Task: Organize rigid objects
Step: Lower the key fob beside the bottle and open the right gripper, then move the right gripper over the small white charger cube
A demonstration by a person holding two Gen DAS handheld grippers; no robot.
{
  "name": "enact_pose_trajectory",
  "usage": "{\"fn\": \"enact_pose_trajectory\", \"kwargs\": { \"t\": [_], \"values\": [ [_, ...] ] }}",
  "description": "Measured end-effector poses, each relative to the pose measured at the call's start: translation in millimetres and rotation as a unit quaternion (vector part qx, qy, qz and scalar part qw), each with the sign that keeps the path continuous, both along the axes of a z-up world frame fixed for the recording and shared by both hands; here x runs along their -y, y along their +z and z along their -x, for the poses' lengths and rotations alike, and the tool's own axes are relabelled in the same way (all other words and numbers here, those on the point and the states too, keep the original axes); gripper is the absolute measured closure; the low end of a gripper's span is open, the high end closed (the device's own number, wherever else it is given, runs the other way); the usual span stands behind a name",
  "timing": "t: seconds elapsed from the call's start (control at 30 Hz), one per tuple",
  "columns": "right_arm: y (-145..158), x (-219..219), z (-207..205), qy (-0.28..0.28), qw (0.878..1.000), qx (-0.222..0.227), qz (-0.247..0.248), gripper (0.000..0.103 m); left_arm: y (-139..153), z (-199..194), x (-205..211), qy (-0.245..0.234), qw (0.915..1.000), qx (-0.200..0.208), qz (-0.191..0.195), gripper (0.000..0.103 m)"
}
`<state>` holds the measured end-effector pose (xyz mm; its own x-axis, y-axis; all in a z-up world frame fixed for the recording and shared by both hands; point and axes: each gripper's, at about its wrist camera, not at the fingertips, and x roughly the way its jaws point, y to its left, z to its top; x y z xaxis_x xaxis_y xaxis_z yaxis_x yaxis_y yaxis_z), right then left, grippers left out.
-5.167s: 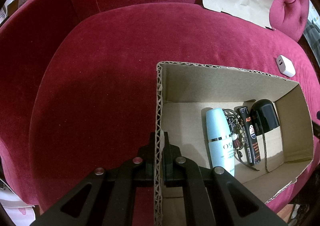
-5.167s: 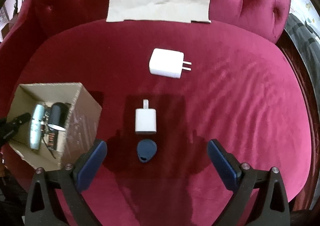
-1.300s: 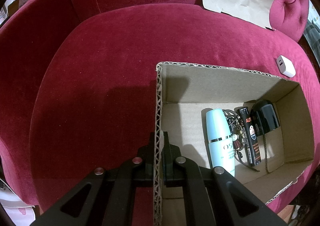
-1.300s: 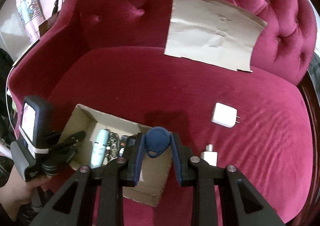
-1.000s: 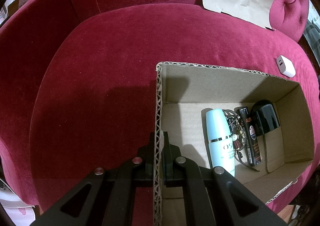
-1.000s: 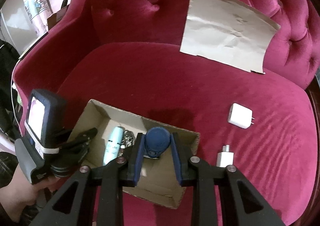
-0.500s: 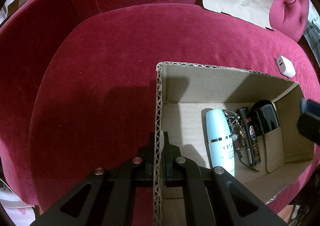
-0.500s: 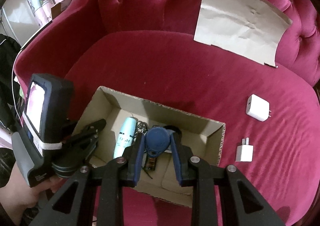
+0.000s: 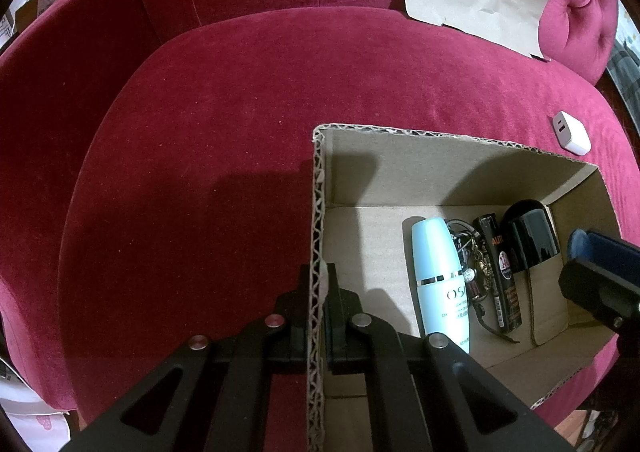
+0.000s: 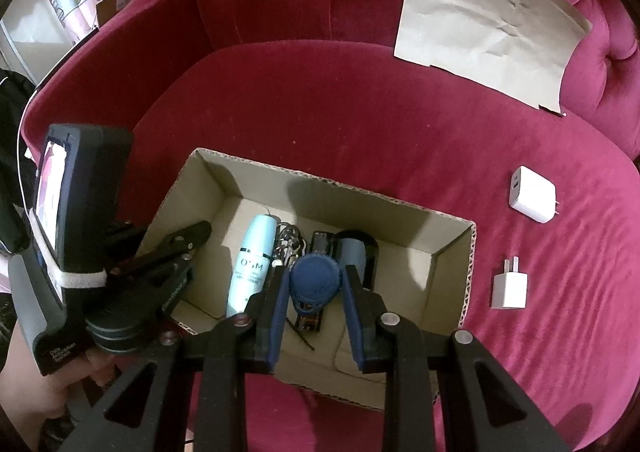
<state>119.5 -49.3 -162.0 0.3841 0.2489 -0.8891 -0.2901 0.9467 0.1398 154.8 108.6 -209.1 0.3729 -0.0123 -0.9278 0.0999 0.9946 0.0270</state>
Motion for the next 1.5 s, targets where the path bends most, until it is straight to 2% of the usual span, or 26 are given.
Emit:
{"fn": "enact_pose_trajectory", "kwargs": {
  "t": [0.23,0.27,0.3,0.37,0.4,0.47,0.53,0.63,1.07,1.5],
  "values": [
    [0.5,0.6,-0.9,-0.002,1.0,-0.002,-0.006,0.074,0.2,0.0,-0.2,0.0,1.0,0.0,0.0,0.099],
    [0.5,0.9,-1.1,-0.003,1.0,-0.002,-0.005,0.07,0.3,-0.1,-0.3,0.0,1.0,0.0,0.0,0.099],
    [0.7,1.4,-1.5,-0.003,1.0,-0.004,-0.006,0.064,0.2,0.0,-0.2,0.0,1.0,0.0,0.0,0.099],
    [0.8,2.4,-2.0,-0.005,1.0,-0.004,-0.003,0.038,0.4,-0.1,-0.2,0.0,1.0,0.0,0.0,0.099],
    [0.9,3.0,-2.0,-0.006,1.0,-0.002,0.0,0.031,0.5,-0.2,-0.3,0.0,1.0,0.0,0.0,0.099],
    [2.4,4.7,-1.6,-0.011,1.0,0.006,0.004,0.01,0.7,-0.2,0.0,0.0,1.0,0.0,0.0,0.099],
    [3.6,6.2,-1.5,-0.016,1.0,0.013,0.007,0.003,0.5,-0.2,-0.1,0.0,1.0,0.0,0.0,0.099],
    [5.2,8.9,-2.6,-0.019,1.0,0.015,0.009,0.0,0.8,-0.4,0.0,0.0,1.0,0.0,0.0,0.099],
    [12.4,13.2,-3.0,-0.018,1.0,0.022,0.004,0.0,0.9,-0.3,-0.1,0.0,1.0,0.0,0.0,0.099],
    [31.0,44.3,-8.3,-0.037,0.999,0.032,0.011,0.0,1.1,-0.7,-0.1,-0.001,1.0,0.0,-0.001,0.099]
  ]
}}
